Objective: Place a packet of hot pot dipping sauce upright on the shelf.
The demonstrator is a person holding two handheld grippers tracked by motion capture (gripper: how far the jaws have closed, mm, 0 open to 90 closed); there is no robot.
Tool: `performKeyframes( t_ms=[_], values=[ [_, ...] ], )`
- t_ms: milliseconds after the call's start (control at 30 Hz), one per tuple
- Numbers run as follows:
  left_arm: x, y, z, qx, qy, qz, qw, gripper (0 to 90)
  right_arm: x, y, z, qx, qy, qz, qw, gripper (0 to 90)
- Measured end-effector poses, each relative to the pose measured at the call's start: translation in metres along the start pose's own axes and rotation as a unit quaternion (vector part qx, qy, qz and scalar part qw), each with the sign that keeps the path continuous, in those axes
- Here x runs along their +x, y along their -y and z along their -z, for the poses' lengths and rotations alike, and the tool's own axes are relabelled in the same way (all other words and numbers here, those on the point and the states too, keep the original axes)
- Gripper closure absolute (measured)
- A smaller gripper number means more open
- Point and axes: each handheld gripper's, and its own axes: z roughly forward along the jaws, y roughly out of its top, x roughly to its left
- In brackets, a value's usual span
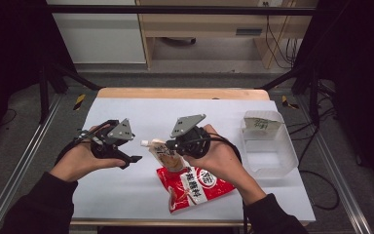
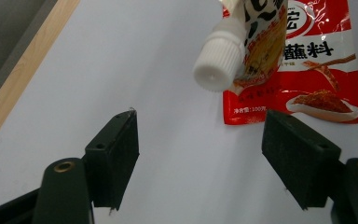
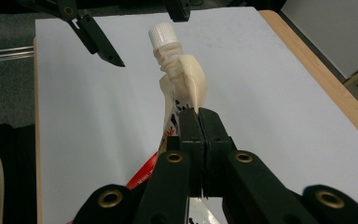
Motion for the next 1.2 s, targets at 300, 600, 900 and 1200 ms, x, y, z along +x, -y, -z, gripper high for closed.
performKeyframes(
  t_ms=[300, 600, 900, 1200],
  values=[
    [-0.004, -0.008, -0.003, 0.008, 0.023, -0.019, 0.9995, 40.8, 0.003, -0.002, -0.005, 0.007, -0.002, 0.000, 1.0000, 89.7],
    [-0.003, -0.013, -0.007, 0.007, 0.027, -0.024, 0.9993, 49.1, 0.008, -0.005, -0.012, 0.003, -0.013, 0.000, 0.9999, 89.7],
    [0.001, -0.015, -0.007, 0.000, 0.040, -0.015, 0.9991, 65.9, 0.008, -0.005, -0.015, 0.000, -0.018, -0.005, 0.9998, 89.6],
    [0.001, -0.018, -0.005, 0.004, 0.042, -0.010, 0.9991, 72.7, 0.004, -0.003, -0.017, -0.005, -0.019, -0.016, 0.9997, 89.4]
  ],
)
